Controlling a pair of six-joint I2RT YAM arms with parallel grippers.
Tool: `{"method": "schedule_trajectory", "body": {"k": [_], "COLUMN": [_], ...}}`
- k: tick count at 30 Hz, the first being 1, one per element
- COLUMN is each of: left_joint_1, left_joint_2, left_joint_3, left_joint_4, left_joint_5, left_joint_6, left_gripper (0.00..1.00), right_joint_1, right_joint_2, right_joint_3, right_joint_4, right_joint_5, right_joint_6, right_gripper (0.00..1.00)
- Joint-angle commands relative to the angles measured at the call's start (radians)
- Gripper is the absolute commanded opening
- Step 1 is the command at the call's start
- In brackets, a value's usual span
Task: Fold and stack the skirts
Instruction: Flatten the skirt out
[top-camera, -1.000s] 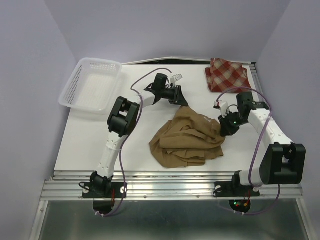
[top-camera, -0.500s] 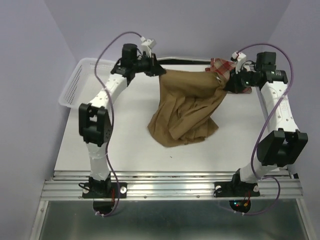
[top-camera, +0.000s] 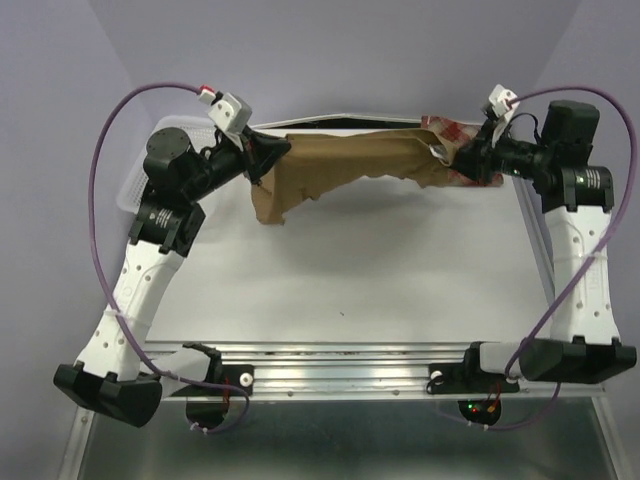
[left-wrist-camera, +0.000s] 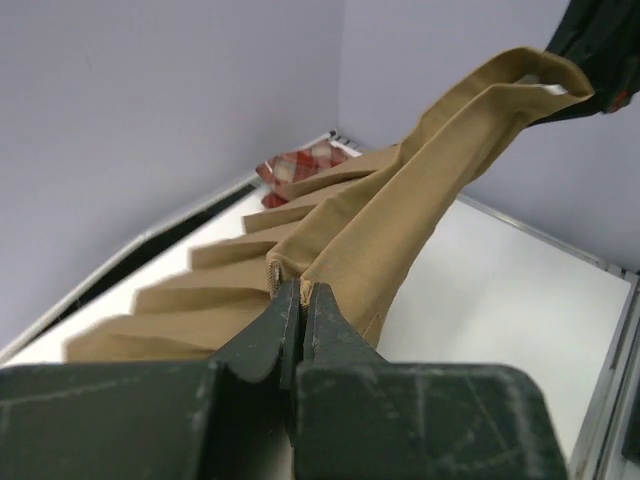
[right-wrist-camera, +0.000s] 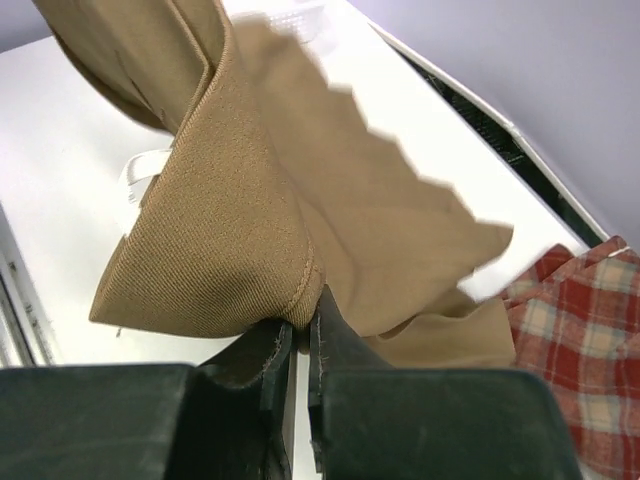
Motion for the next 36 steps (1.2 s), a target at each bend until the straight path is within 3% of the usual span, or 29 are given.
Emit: {"method": "schedule_trajectory", "body": {"k": [1, 6, 9, 16, 21, 24, 30, 32, 36], "left_joint_1": [0.049, 0.049, 0.049, 0.051, 0.072, 0.135, 0.195, 0.201, 0.201], "left_joint_2": [-0.174, -0.293, -0.280, -0.038, 0.157, 0.289, 0.455, 0.454, 0.323], "left_joint_3": [-0.095, -0.147, -0.144, -0.067, -0.003, 0.189, 0.512, 0.525, 0.315], "left_joint_4": [0.021, -0.031, -0.032, 0.012, 0.135, 0.141, 0.075, 0.044, 0.036], "left_joint_5": [-0.110, -0.154, -0.162, -0.131, -0.113, -0.059, 0.103, 0.134, 0.231], "left_joint_6": [0.055, 0.019, -0.021, -0.020, -0.021, -0.073, -0.078, -0.049, 0.060], "left_gripper": [0.00, 0.00, 0.00, 0.00, 0.00, 0.00, 0.00, 0.00, 0.00], "right_joint_1": [-0.059, -0.059, -0.059, -0.059, -0.059, -0.059, -0.059, -0.059, -0.059], "right_joint_2": [-0.148, -0.246, -0.232, 0.030, 0.218, 0.388, 0.539, 0.518, 0.398], "right_joint_3": [-0.107, -0.150, -0.152, -0.080, 0.043, 0.277, 0.620, 0.609, 0.363], "right_joint_4": [0.014, -0.015, -0.001, 0.067, 0.140, 0.125, -0.042, -0.065, -0.038], "right_joint_5": [0.087, 0.081, 0.098, 0.043, 0.011, -0.014, -0.054, -0.081, -0.124], "right_joint_6": [-0.051, -0.044, -0.011, 0.016, 0.053, 0.073, -0.025, -0.054, -0.194], "right_gripper": [0.01, 0.01, 0.01, 0.01, 0.01, 0.01, 0.01, 0.01, 0.02]}}
